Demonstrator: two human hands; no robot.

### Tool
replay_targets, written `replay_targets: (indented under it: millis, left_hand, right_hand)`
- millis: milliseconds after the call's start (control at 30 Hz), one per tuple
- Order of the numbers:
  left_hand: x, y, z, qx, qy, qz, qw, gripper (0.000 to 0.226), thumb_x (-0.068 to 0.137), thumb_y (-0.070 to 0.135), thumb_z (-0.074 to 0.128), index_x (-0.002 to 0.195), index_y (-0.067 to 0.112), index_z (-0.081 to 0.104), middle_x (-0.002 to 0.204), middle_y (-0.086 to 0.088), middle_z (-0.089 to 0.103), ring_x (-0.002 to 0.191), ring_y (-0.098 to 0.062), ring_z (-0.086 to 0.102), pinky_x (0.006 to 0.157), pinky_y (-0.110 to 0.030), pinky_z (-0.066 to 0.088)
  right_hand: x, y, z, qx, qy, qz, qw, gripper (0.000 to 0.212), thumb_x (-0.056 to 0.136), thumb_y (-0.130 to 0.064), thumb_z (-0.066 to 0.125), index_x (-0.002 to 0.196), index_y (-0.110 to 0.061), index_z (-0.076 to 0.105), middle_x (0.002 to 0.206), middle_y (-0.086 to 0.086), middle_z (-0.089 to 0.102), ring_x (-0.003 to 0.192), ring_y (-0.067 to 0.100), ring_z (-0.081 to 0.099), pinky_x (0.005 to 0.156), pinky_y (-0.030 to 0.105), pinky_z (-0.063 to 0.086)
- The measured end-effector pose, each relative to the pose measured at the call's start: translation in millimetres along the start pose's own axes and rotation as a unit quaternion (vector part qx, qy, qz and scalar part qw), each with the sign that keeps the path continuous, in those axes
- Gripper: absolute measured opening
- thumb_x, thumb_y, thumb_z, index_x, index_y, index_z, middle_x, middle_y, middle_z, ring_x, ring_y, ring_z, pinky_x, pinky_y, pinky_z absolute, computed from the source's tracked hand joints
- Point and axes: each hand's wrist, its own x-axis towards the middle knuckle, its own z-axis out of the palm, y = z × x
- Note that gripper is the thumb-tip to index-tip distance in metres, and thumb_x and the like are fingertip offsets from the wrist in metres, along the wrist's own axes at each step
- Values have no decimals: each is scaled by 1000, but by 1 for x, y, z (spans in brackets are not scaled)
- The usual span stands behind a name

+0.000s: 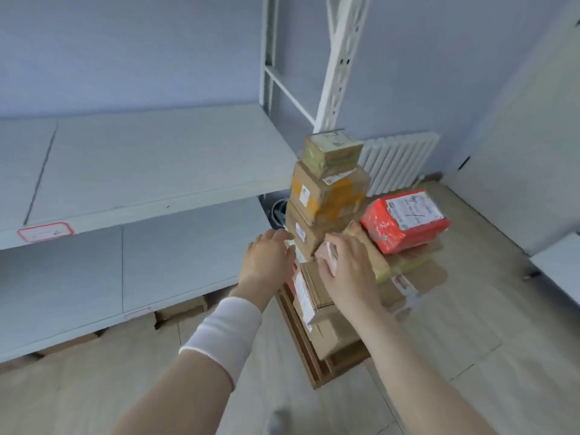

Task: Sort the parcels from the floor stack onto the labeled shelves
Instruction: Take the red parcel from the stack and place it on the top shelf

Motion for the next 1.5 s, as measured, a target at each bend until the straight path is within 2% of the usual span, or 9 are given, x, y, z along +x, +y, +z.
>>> replay_targets:
  millis: [333, 467, 600, 667, 733, 867, 1100, 1267, 1500]
  left_hand:
    - [89, 115, 32, -110, -81, 139, 981, 33, 94, 27, 47, 124, 16, 53, 125, -5, 57, 110, -26, 57, 91, -40, 49]
    - [126, 141, 48, -150, -134, 137, 970, 37, 94, 28, 49, 129, 15, 47, 128, -3, 57, 116, -20, 55, 95, -31, 44]
    - [168, 155, 61, -214, -215, 99, 948, 46, 95, 32, 48, 138, 21, 38, 140, 1, 48, 122, -20, 51, 102, -35, 43]
    - [186, 157, 72, -249, -267, 72, 928, 48, 94, 36, 47, 140, 26, 35, 145, 2, 42, 127, -21, 46, 105, -44, 41]
    - [202, 158, 83, -255, -320, 62, 910, 50, 94, 42, 44, 141, 29, 34, 146, 3, 41, 128, -22, 46, 105, -45, 40]
    - [220, 153, 101, -281, -403, 53, 870, 53, 94, 51, 41, 142, 31, 33, 144, 2, 44, 126, -22, 48, 105, -43, 41]
    - [223, 143, 112, -350, -495, 8, 795, 51, 93, 50, 42, 139, 29, 37, 119, -1, 64, 102, -19, 66, 85, -34, 54]
    - [221, 140, 113, -366, -512, -1, 777, 49, 94, 42, 46, 140, 30, 34, 122, -3, 62, 103, -22, 65, 84, -34, 55]
    - [213, 136, 107, -370, -496, 20, 785, 44, 97, 34, 42, 140, 33, 33, 120, 3, 57, 104, -19, 61, 77, -26, 54]
  right_hand:
    - [25, 72, -54, 75, 200, 221, 951, 38, 88, -22, 60, 124, -12, 52, 123, 6, 51, 118, 19, 46, 91, 18, 33]
    - [39, 92, -52, 169, 207, 349, 898, 33, 88, -32, 58, 120, -24, 52, 117, -5, 49, 116, 14, 45, 92, 30, 45]
    - [64, 103, -44, 339, 240, 428, 803, 17, 92, -23, 57, 87, -37, 50, 94, -19, 53, 86, -5, 54, 74, 14, 44]
    - [74, 109, -38, 389, 268, 461, 751, 12, 94, -24, 54, 102, -33, 54, 100, -15, 53, 82, -7, 52, 70, 13, 42]
    - [84, 113, -30, 421, 293, 489, 706, 37, 95, -26, 50, 132, -20, 46, 104, -12, 49, 83, -1, 49, 64, 11, 41]
    - [98, 121, -13, 458, 337, 523, 635, 43, 97, -28, 47, 139, -20, 41, 112, -5, 60, 82, 2, 57, 60, 13, 42]
    - [106, 121, 8, 491, 359, 514, 605, 22, 99, -31, 42, 114, -46, 47, 88, -21, 66, 72, -8, 65, 61, 14, 52]
    - [111, 122, 19, 488, 368, 526, 591, 40, 97, -41, 41, 137, -35, 42, 116, -7, 65, 103, 13, 64, 98, 41, 48]
    - [111, 116, 27, 470, 396, 534, 581, 43, 97, -45, 39, 140, -42, 36, 123, -7, 62, 109, 15, 61, 100, 44, 46]
